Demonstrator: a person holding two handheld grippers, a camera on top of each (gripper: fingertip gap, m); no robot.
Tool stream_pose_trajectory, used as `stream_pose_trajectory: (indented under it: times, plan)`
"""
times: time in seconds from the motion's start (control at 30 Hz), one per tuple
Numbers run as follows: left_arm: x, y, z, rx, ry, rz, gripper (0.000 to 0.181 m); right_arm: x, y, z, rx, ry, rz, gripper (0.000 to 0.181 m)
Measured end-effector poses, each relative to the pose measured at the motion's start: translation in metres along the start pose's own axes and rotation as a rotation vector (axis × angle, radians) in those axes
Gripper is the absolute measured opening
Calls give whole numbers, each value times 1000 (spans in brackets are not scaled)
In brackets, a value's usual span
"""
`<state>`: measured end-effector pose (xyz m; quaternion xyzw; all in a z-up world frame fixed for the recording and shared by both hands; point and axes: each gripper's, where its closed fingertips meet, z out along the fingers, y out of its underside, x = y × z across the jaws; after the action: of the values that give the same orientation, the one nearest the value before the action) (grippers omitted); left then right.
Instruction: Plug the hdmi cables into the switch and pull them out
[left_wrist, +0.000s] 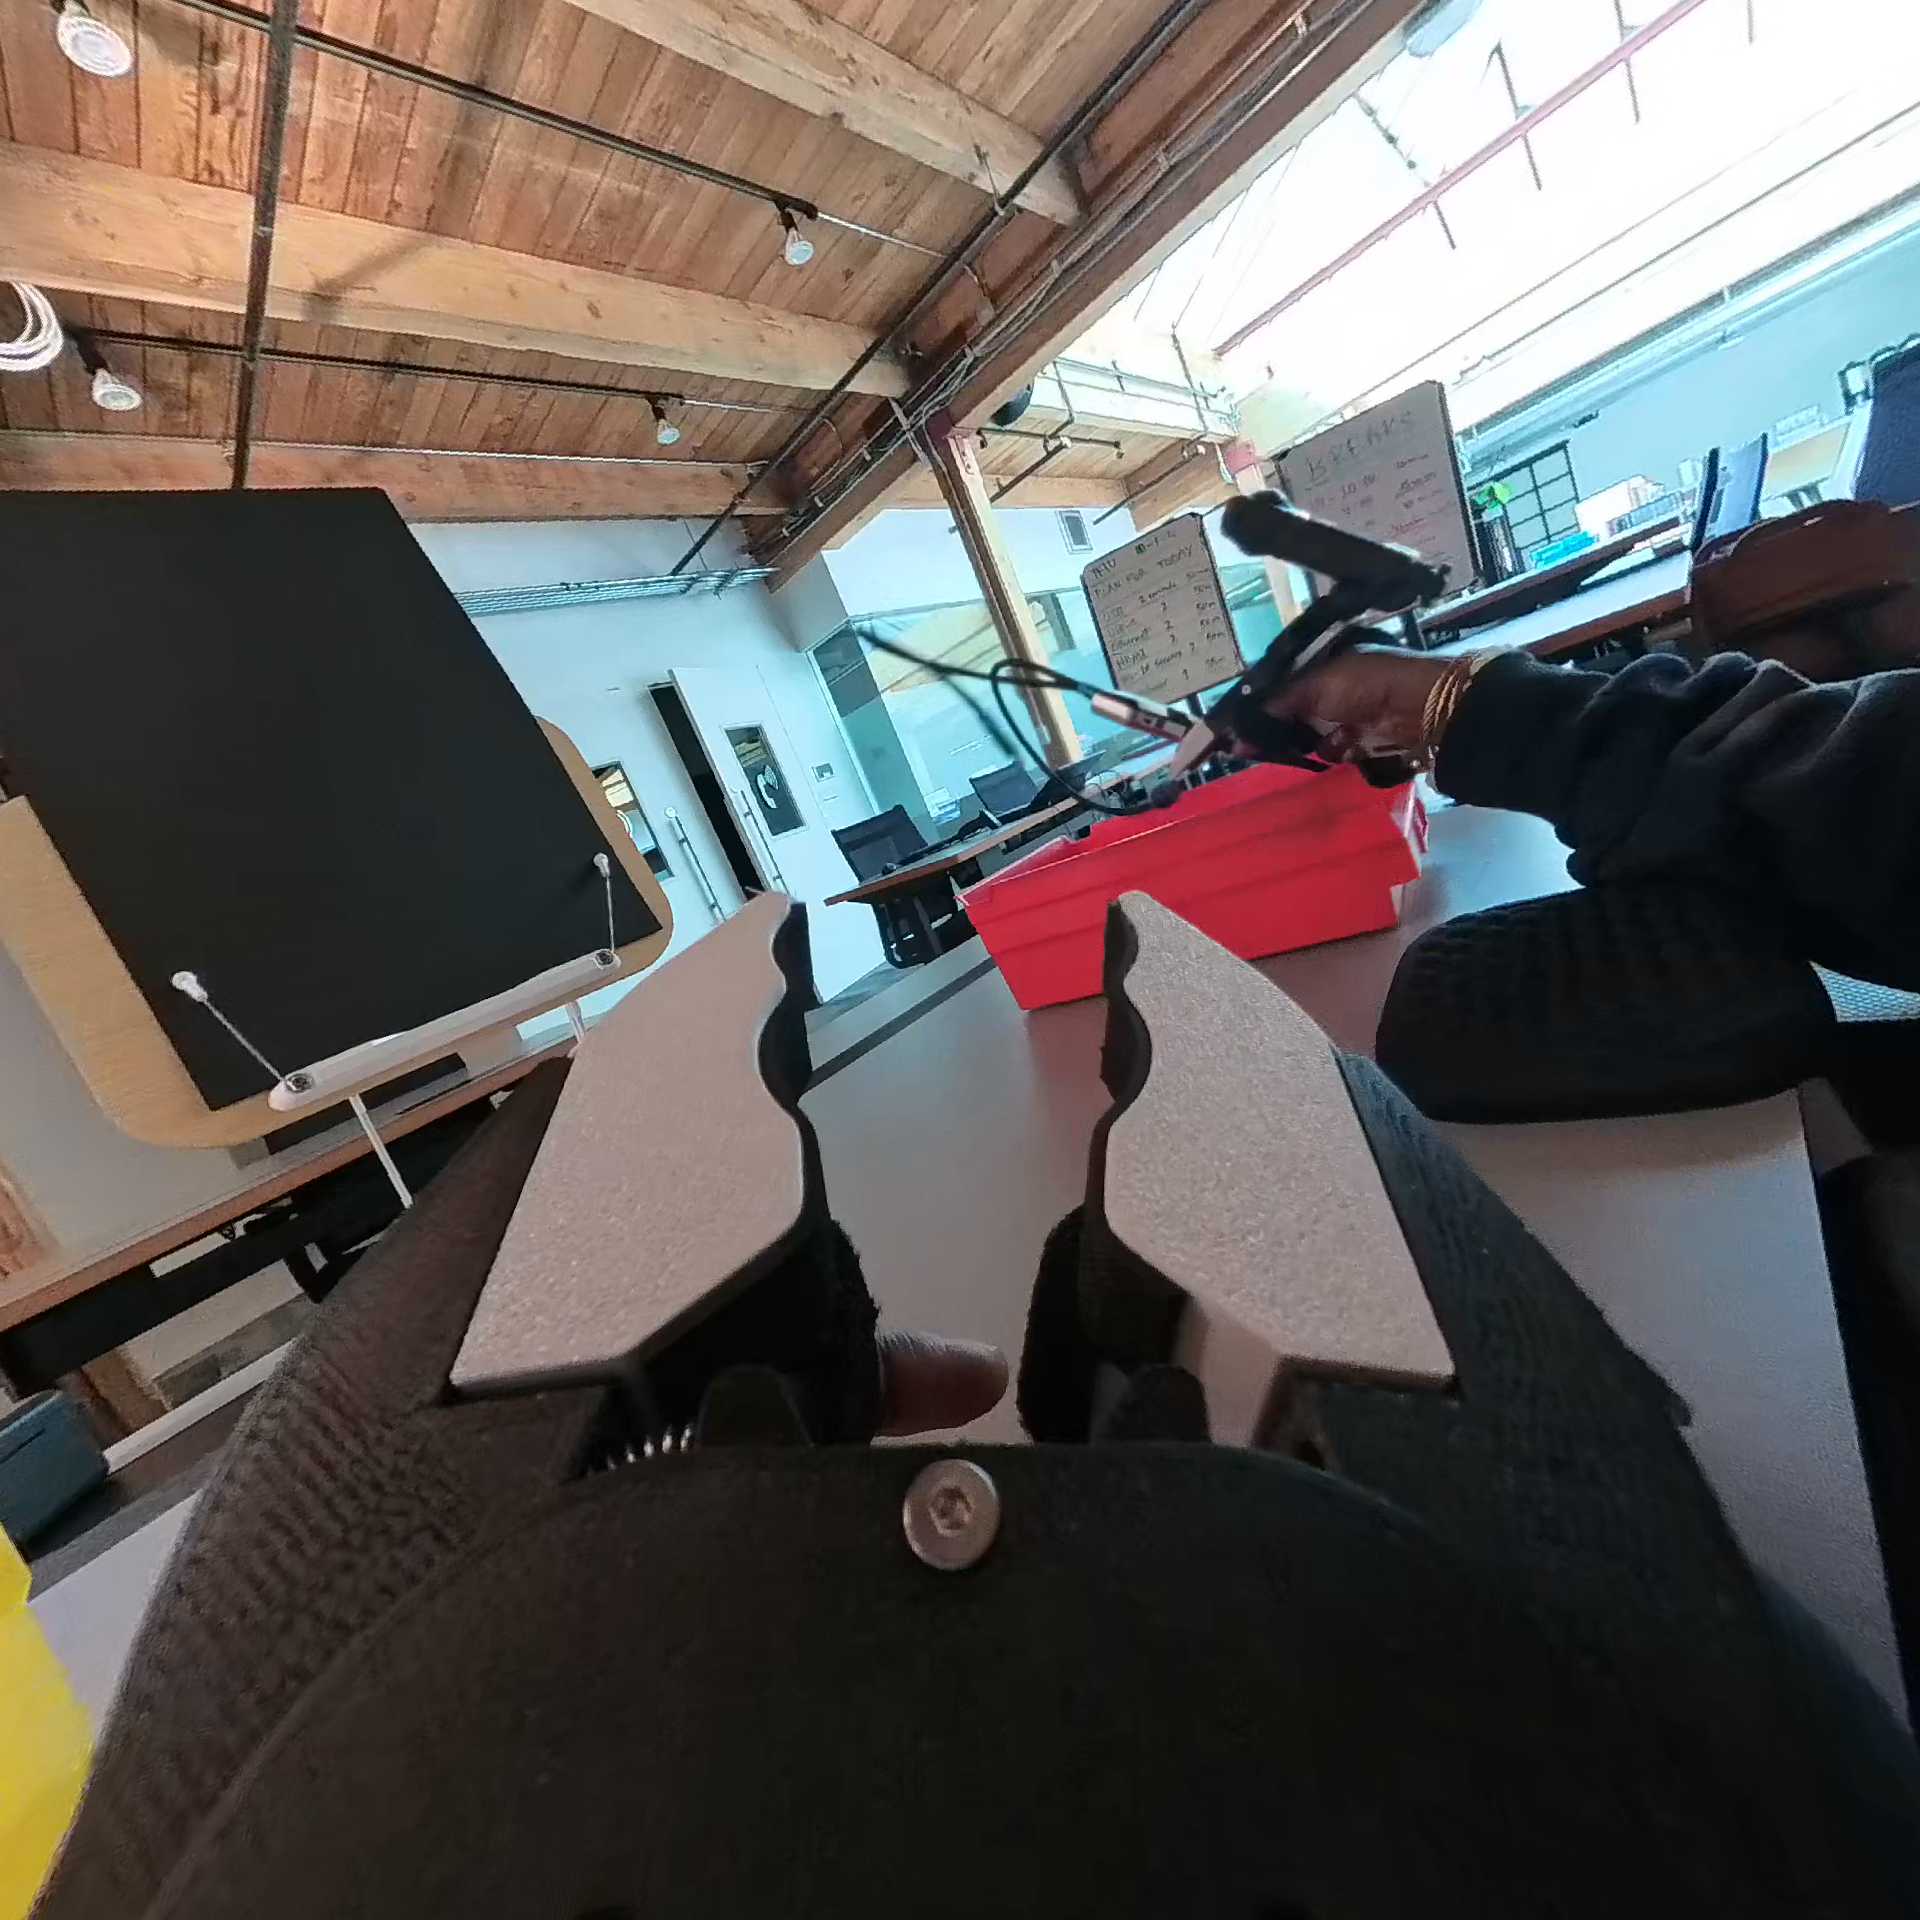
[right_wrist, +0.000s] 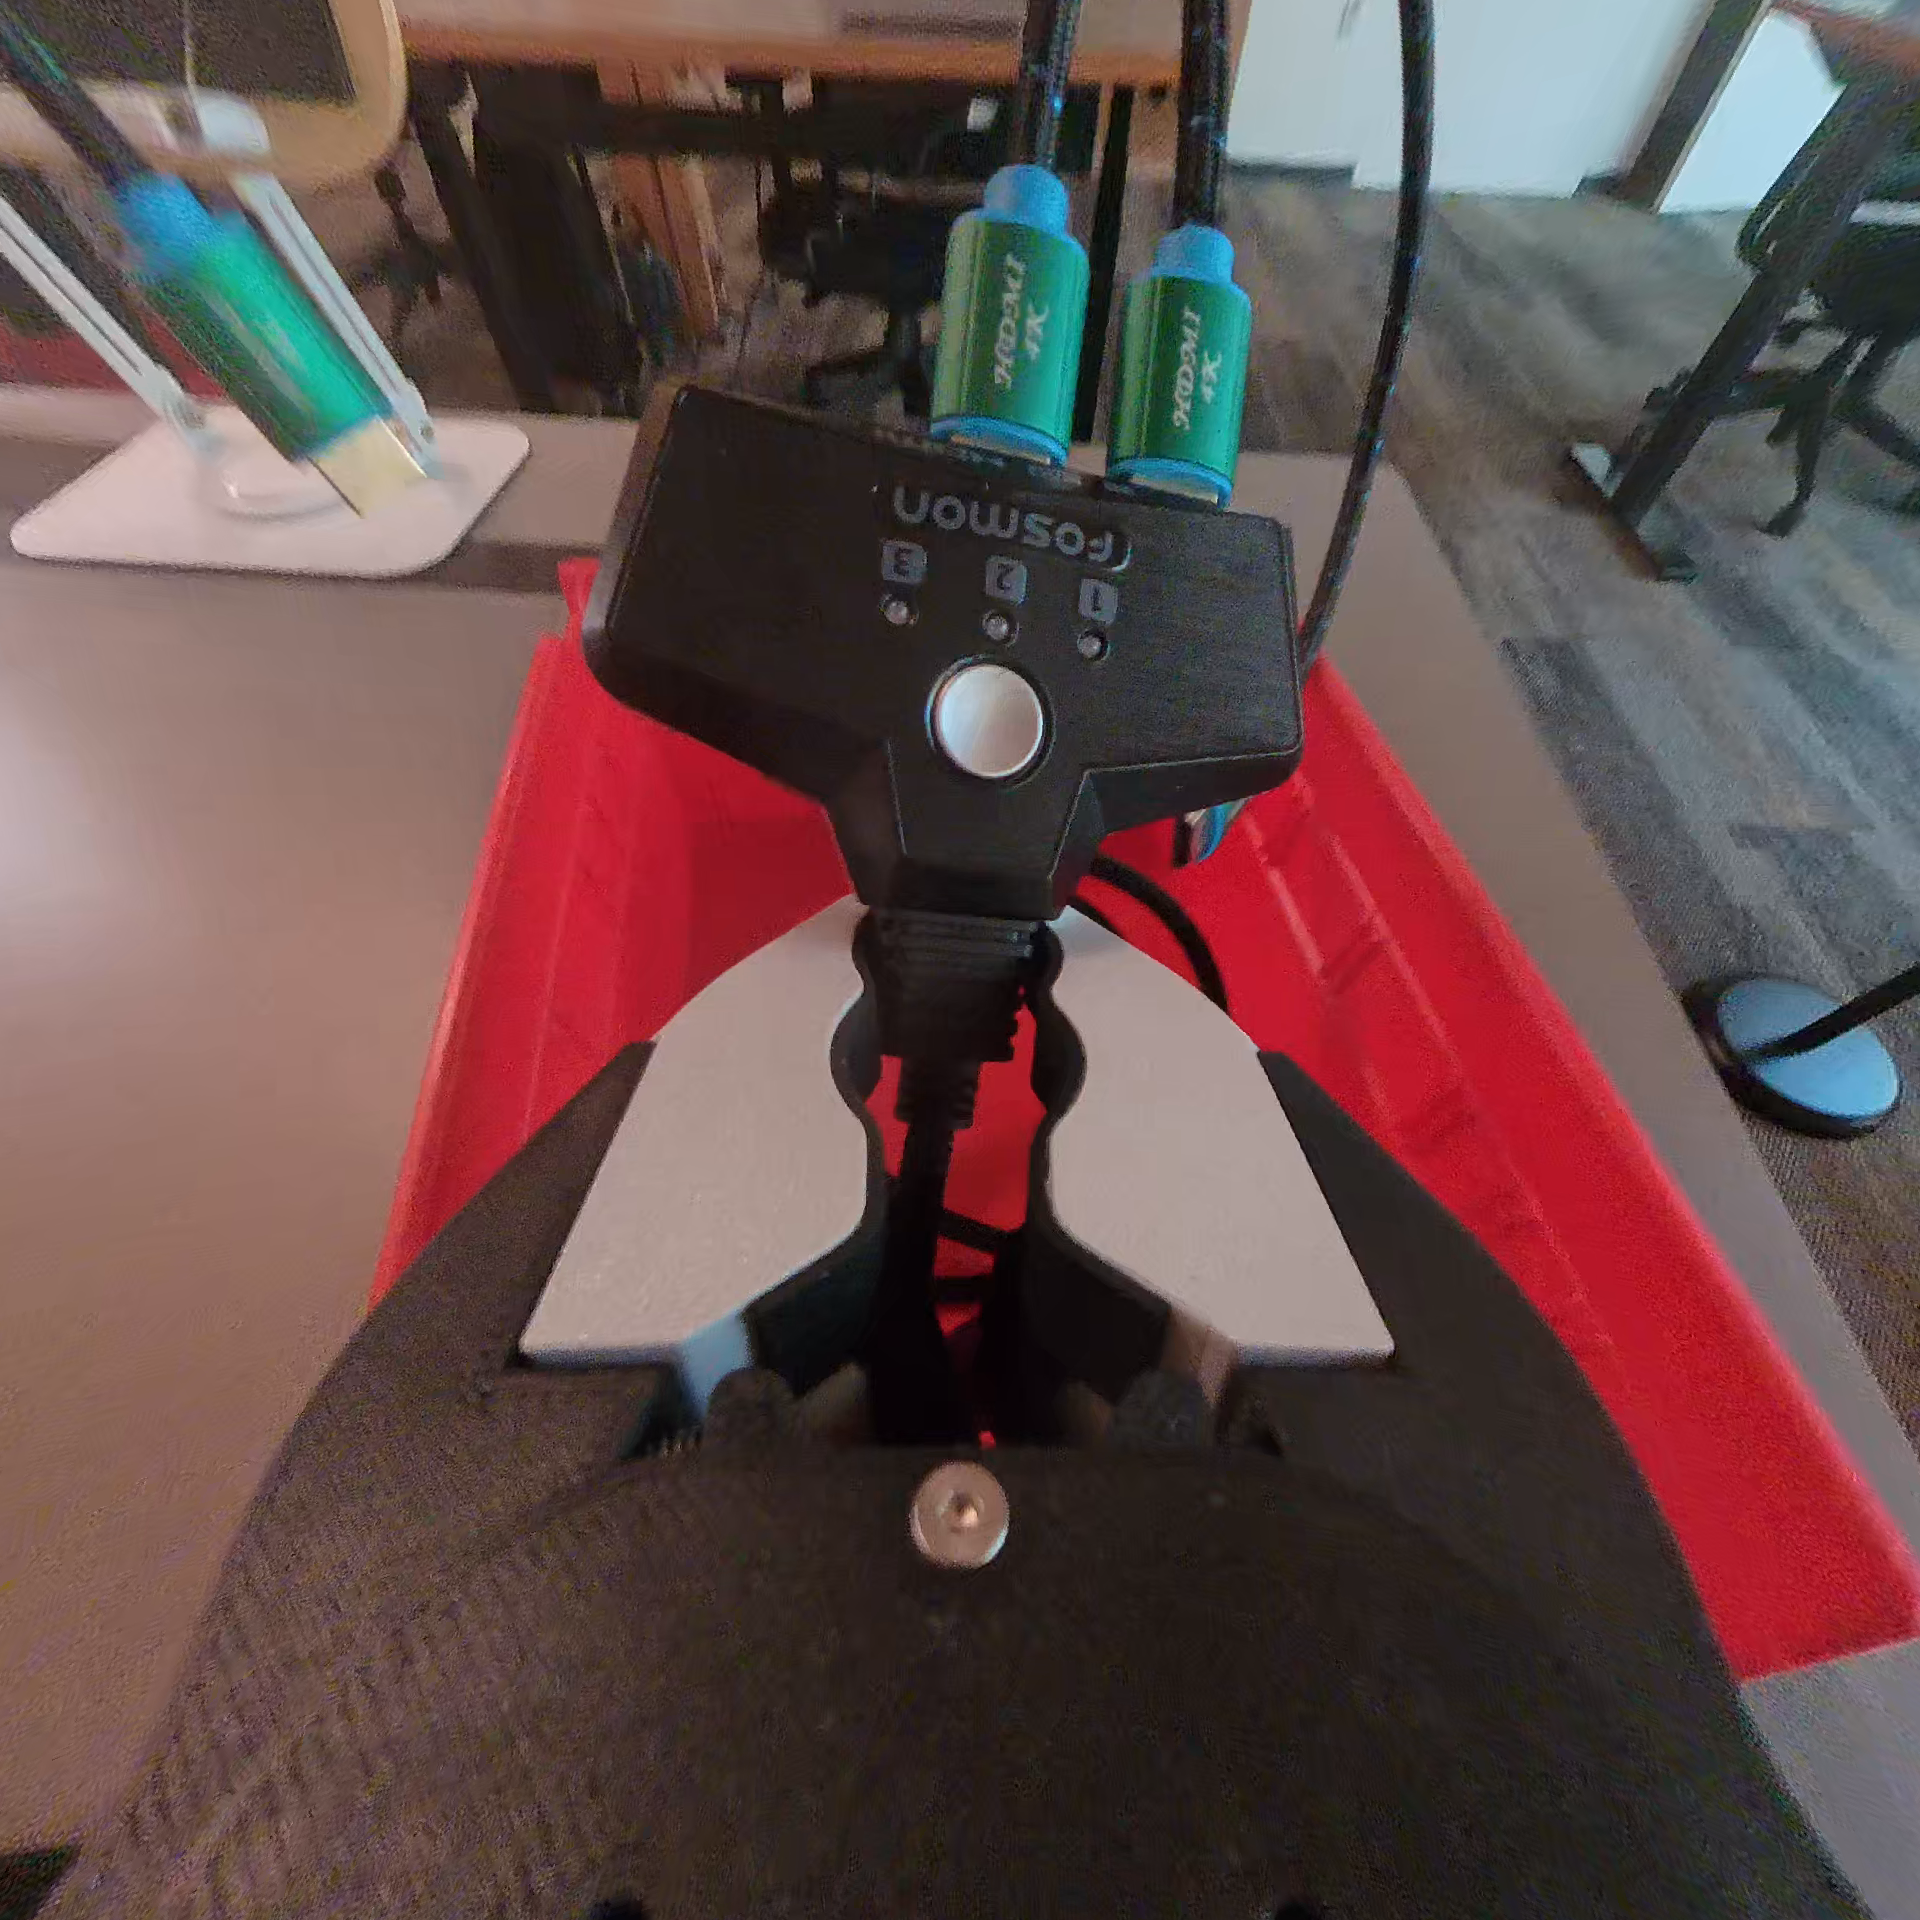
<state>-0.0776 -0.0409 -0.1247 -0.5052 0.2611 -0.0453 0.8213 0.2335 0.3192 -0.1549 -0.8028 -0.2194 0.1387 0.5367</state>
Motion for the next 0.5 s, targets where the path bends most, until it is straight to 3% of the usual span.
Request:
stream_pose_trajectory:
  times: [0.3,0.5]
  plan:
    - [6,4,1,-31,21,40,52,-41,64,38,-369,-204,23,27]
    - [10,7,3,-51,36,64,52,-68,79,49,-433,-366,136,26]
